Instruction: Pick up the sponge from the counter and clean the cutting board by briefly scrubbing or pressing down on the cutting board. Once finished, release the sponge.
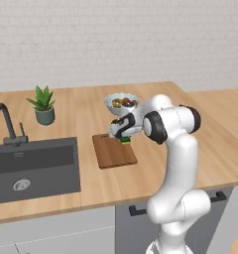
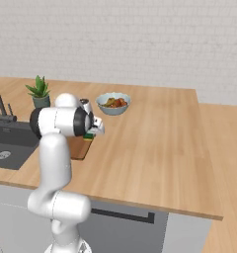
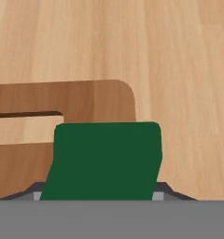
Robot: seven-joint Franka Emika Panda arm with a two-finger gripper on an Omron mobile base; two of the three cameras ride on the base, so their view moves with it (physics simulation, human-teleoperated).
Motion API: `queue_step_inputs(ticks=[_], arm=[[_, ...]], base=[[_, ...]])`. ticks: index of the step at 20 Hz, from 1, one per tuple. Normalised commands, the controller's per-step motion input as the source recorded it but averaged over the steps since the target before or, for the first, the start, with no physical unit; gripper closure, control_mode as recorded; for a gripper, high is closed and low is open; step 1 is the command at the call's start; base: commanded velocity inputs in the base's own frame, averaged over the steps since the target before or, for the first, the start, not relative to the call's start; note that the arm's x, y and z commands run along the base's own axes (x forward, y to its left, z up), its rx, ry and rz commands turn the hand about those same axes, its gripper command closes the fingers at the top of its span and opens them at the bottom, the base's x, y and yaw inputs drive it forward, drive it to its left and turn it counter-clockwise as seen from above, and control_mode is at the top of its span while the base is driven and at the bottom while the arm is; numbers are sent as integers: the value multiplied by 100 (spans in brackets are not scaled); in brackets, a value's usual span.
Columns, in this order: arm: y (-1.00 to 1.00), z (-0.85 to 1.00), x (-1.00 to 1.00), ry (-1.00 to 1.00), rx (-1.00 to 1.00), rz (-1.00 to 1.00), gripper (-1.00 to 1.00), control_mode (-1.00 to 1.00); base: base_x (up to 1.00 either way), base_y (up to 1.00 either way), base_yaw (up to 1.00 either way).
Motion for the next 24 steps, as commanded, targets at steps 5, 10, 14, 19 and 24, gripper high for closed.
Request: queue_step_inputs(ticks=[5,10,14,19,24], arm=[[29,0,4,0,0,0,100,-100],[41,0,-5,0,0,0,100,-100],[27,-4,0,0,0,0,100,-100],[2,-28,-24,0,0,0,100,-100],[0,-39,-60,0,1,1,100,-100]], base=[[0,0,0],[0,0,0],[0,0,0],[0,0,0],[0,0,0]])
